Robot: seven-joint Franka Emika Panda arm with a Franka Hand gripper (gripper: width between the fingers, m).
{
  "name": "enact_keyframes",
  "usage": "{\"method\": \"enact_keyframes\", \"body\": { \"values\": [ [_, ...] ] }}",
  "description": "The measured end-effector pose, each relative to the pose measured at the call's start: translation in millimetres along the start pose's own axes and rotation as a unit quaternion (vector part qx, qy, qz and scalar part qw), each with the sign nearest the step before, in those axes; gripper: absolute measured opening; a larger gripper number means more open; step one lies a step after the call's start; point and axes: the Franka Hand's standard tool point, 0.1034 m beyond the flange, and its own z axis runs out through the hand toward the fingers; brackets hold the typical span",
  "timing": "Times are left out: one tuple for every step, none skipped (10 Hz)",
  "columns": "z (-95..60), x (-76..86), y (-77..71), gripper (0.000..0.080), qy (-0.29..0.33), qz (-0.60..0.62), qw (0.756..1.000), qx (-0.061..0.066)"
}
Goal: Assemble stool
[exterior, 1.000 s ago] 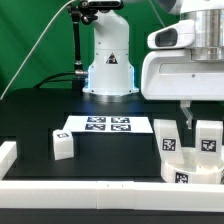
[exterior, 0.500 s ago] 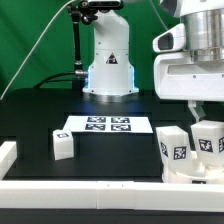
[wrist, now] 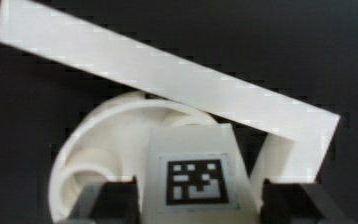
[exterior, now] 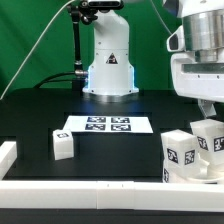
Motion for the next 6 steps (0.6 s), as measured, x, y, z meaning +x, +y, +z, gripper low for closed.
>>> {"method": "enact_keyframes", "body": {
  "values": [
    [-0.1, 0.0, -0.2, 0.0333, -0.004, 0.028, 1.0, 0.002],
    [0.0, -0.9, -0.3, 0.0333, -0.005, 0.043, 0.999, 0.002],
    [0.1, -1.3, -0.3, 0.0417, -0.005, 0.041, 0.999, 0.002],
    [-1.4, -0.4, -0.3, 0.0583, -0.006, 0.024, 1.0, 0.001],
    [-6.1, 1.5, -1.0, 0.0583, -0.007, 0.004, 1.0, 0.001],
    [-11.1, 1.4, -2.4, 0.0636, -0.009, -0.009, 1.0, 0.001]
  ]
}}
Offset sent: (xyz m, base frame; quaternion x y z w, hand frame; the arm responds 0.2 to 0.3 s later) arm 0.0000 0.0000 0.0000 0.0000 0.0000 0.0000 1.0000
